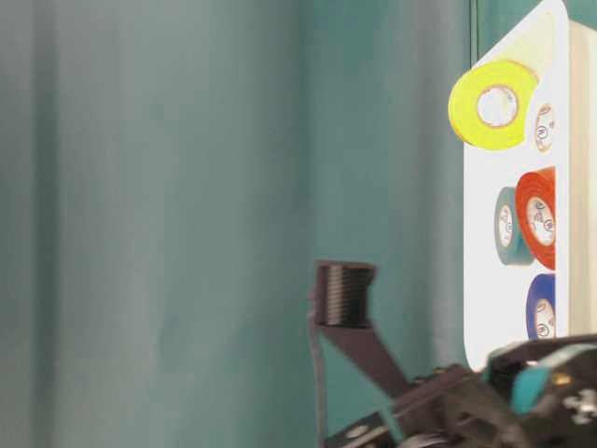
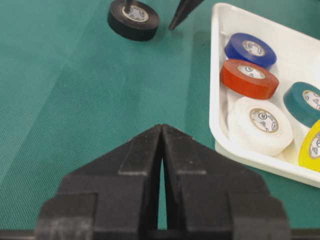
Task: Put the tape into the white case with the left arm.
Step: 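Lower the left gripper and close it on the black tape rim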
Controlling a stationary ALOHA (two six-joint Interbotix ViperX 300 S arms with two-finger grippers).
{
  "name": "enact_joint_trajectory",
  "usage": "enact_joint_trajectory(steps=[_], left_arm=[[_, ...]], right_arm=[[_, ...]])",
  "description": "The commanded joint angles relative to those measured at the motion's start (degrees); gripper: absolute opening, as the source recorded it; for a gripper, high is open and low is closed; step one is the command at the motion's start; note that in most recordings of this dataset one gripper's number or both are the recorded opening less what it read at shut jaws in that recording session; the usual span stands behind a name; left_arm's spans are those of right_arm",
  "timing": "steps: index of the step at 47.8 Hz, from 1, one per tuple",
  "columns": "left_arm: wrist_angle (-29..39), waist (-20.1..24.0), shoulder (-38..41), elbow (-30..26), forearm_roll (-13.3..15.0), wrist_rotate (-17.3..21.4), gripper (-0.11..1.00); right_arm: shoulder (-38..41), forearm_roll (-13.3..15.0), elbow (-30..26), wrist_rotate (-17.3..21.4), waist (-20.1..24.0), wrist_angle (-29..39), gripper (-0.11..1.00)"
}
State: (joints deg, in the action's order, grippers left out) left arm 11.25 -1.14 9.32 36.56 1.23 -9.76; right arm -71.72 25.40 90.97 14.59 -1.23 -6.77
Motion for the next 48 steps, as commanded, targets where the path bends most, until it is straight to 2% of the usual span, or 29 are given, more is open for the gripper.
enact_joint_trajectory(steps=[1,14,19,22,30,32,48], left_arm=[[-0.4,0.2,1.0,-0.9,-0.2,0.2,0.91],[-0.4,0.2,3.2,-1.7,-0.2,0.4,0.91],[-0.4,0.1,3.2,-1.5,-0.2,0.4,0.87],[-0.4,0.1,3.2,-1.5,-0.2,0.4,0.75],[-0.4,0.1,2.6,-1.4,-0.2,0.4,0.31],[-0.4,0.0,2.4,-1.4,-0.2,0.5,0.25],[0.5,-1.3,-1.8,-1.1,-0.2,0.4,0.25]], right_arm=[[0.5,0.4,0.8,0.0,0.0,-0.5,-0.09],[0.4,0.4,0.9,0.0,0.0,-0.5,-0.09],[0.5,0.4,0.9,0.0,-0.1,-0.5,-0.09],[0.5,0.5,0.9,0.0,-0.1,-0.5,-0.09],[0.5,0.5,0.9,0.0,-0.1,-0.5,-0.09],[0.5,0.5,0.9,0.0,0.0,-0.5,-0.09],[0.5,0.4,0.9,0.0,-0.1,-0.5,-0.09]])
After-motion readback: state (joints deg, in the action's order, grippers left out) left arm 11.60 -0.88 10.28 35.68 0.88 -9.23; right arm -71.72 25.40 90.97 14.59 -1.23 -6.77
